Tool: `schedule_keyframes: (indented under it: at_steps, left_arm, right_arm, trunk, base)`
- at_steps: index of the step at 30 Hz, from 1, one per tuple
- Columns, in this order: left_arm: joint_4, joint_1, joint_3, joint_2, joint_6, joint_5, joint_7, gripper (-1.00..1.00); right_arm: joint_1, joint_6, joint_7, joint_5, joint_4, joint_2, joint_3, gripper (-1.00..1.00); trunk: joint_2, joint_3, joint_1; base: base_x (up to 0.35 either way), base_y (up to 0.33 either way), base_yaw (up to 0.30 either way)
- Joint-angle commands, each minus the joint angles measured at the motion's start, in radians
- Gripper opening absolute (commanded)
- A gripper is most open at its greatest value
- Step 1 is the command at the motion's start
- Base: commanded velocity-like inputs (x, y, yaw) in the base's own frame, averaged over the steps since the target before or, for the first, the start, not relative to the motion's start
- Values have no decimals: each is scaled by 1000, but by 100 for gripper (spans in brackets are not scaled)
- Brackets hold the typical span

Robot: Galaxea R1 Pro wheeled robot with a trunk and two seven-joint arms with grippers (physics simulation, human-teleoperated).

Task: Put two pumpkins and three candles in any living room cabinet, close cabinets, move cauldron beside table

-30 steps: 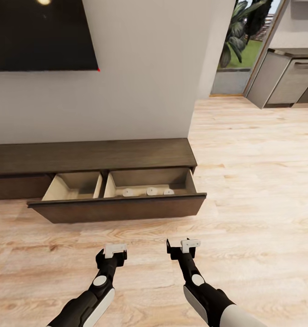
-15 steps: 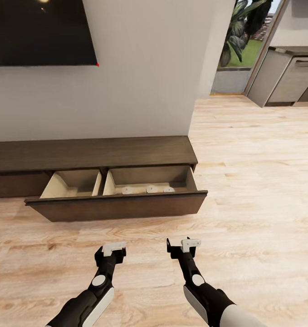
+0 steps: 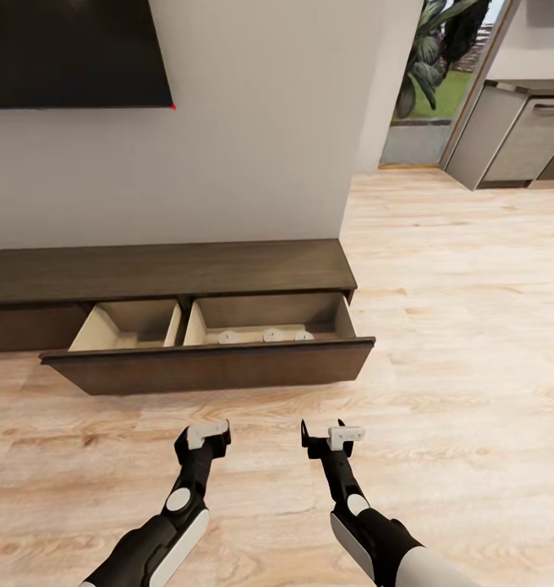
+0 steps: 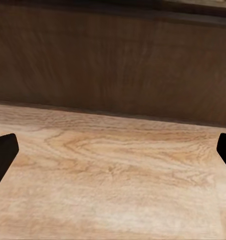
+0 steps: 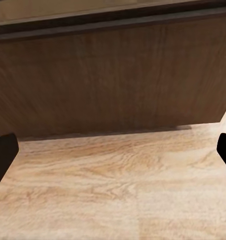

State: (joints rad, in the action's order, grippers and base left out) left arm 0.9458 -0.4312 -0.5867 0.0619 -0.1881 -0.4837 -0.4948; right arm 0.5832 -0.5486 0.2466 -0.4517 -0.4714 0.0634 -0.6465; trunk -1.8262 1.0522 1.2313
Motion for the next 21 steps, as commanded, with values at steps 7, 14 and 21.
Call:
schedule_keyframes:
  at_steps: [7,14,21]
  left_arm:
    - [-17,0,-16,1,-66,-9,-6,100]
    - [-21,0,-33,1,-76,-7,-12,100]
    - [-22,0,-97,1,-77,-4,-10,100]
  right_arm:
    - [1,-2,9,-5,2,-1,-9,100]
    - [1,-1,10,-2,3,0,-9,100]
    - [1,-3,10,-1,4,-1,-9,100]
  trunk:
    - [-50,23,27]
    - [-99,45,54]
    - [-148,67,81]
  base:
    - [0,0,0]
    - [0,0,0]
    - [0,0,0]
